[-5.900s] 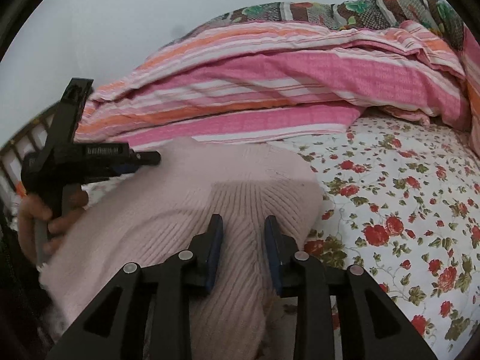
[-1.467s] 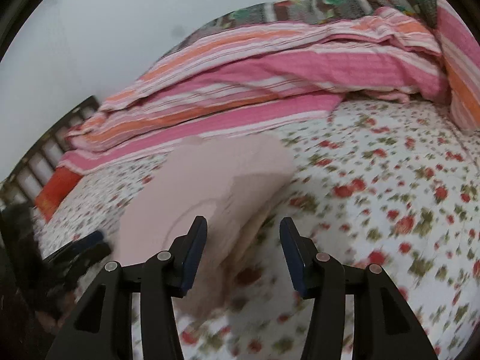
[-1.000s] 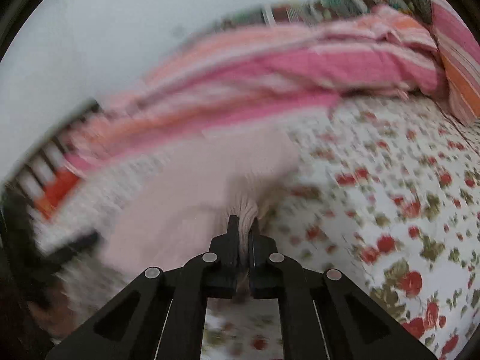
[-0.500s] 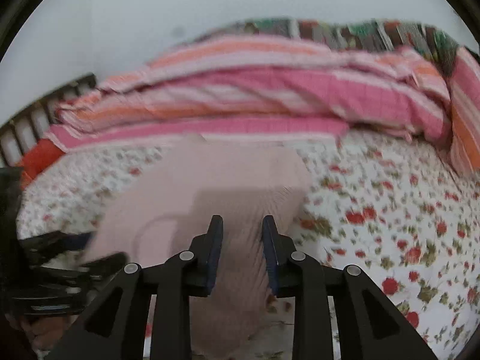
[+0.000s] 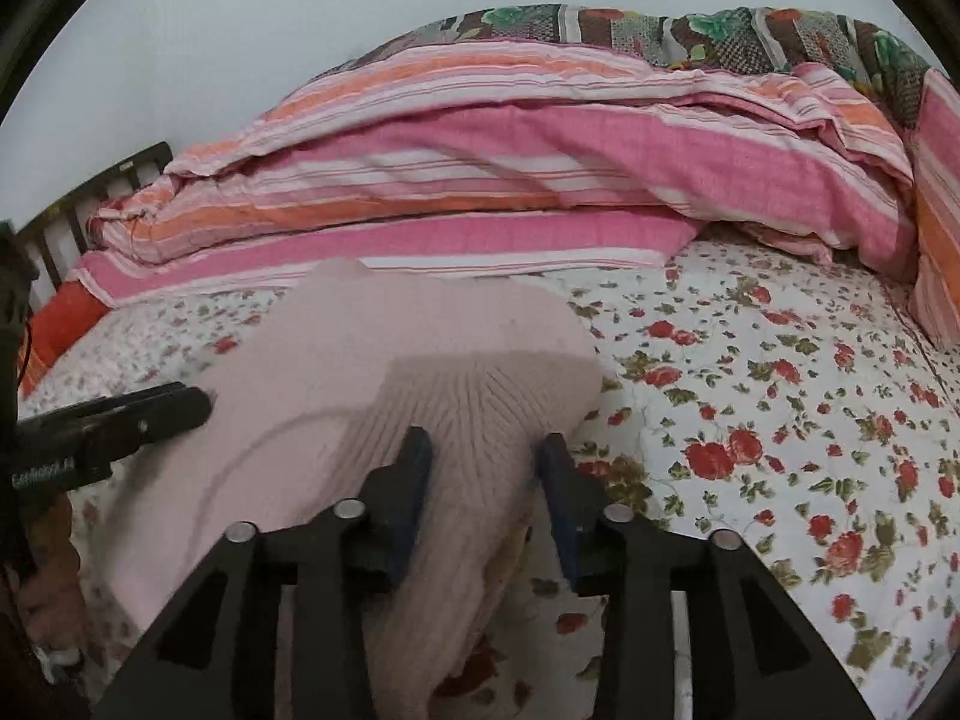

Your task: Fold small clothes

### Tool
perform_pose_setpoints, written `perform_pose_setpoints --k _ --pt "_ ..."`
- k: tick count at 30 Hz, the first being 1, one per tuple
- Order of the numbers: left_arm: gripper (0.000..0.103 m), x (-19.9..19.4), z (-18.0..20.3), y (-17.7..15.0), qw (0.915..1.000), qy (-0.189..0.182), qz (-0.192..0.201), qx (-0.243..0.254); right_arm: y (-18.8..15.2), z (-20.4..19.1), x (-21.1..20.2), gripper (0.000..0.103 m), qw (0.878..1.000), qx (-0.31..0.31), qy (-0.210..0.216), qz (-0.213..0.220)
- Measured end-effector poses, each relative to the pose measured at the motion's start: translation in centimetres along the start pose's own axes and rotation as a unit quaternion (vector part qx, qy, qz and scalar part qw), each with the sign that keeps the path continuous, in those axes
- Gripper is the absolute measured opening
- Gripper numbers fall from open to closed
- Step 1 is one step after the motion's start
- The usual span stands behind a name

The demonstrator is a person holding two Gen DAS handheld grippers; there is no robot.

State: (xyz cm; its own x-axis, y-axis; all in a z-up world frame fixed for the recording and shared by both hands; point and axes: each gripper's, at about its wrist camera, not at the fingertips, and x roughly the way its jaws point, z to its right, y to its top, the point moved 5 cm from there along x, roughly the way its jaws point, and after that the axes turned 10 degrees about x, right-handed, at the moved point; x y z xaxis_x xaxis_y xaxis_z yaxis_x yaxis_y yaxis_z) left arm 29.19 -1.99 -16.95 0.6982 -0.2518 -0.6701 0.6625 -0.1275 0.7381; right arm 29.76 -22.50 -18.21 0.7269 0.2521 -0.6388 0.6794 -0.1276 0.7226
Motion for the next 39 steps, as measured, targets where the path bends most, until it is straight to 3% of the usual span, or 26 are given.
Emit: perform_pose_setpoints --k 3,13,26,34,39 --pt "0.045 -0.2 0.6 -0.4 0.9993 0.021 0.02 0.022 0.0 0.5 0.6 0.039 1.0 0.014 0.001 -0.006" --pt "0.058 0.3 -0.6 -0.8 0.9995 -0.003 0.023 -0.022 0.1 0.7 0.9 0.043 1.0 0.022 -0.006 -0.008" --pt "0.062 -0.3 -1.0 -1.7 0.9975 -0.02 0.012 -0.067 0.0 0.7 0.4 0.048 1.0 0.024 -0.018 0.001" --pt "0.062 -3.0 -2.1 -2.9 0.9911 -0.088 -0.002 -0.1 -0.7 2.4 -1.8 0.054 0.991 0.117 0.054 -0.036" --pt "0.062 -3.4 -1.8 -5.2 0.9851 -0.135 -0.019 -0.105 -2.4 1.8 -3.8 0.055 0.986 0.131 0.089 -0.054"
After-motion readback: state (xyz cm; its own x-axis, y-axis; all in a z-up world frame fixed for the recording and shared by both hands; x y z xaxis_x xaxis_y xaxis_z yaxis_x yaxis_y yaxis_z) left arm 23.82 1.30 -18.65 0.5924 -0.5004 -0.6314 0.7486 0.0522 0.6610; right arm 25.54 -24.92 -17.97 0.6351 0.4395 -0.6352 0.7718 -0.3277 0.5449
